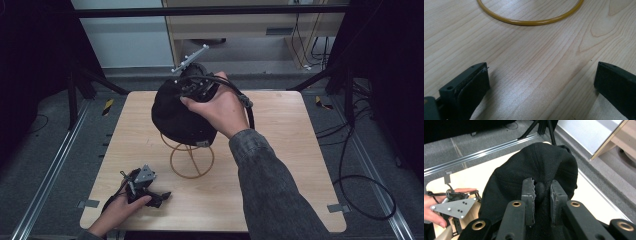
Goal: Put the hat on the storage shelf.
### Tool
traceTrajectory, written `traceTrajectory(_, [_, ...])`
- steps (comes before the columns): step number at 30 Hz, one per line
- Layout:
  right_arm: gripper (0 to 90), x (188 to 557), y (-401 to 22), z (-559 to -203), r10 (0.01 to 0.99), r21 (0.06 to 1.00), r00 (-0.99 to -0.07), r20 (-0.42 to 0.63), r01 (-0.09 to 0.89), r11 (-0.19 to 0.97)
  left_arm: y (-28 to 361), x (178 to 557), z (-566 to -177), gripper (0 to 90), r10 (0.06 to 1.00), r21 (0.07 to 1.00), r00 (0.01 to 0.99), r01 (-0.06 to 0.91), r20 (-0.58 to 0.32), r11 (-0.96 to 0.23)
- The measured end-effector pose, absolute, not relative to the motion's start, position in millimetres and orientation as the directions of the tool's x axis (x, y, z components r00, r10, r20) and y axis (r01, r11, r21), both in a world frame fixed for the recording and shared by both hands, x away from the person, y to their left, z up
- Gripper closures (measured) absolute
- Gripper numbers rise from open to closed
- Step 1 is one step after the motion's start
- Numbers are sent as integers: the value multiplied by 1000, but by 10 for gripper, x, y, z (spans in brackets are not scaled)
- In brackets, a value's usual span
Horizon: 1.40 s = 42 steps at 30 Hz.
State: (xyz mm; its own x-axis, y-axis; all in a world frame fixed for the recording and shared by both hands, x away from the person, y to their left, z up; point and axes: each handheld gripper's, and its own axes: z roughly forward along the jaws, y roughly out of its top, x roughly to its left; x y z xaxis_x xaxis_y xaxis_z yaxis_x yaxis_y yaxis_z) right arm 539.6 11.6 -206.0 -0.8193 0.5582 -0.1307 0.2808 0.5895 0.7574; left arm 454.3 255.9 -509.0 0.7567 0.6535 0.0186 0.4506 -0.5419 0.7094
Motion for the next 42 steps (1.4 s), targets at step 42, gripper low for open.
traceTrajectory(42, [732, 5494, 274, -2391, 548, 694, -830, -101, 336, 636, 2559, 4543, -5090, 0, 653, 709, 757, 450, 19, -542])
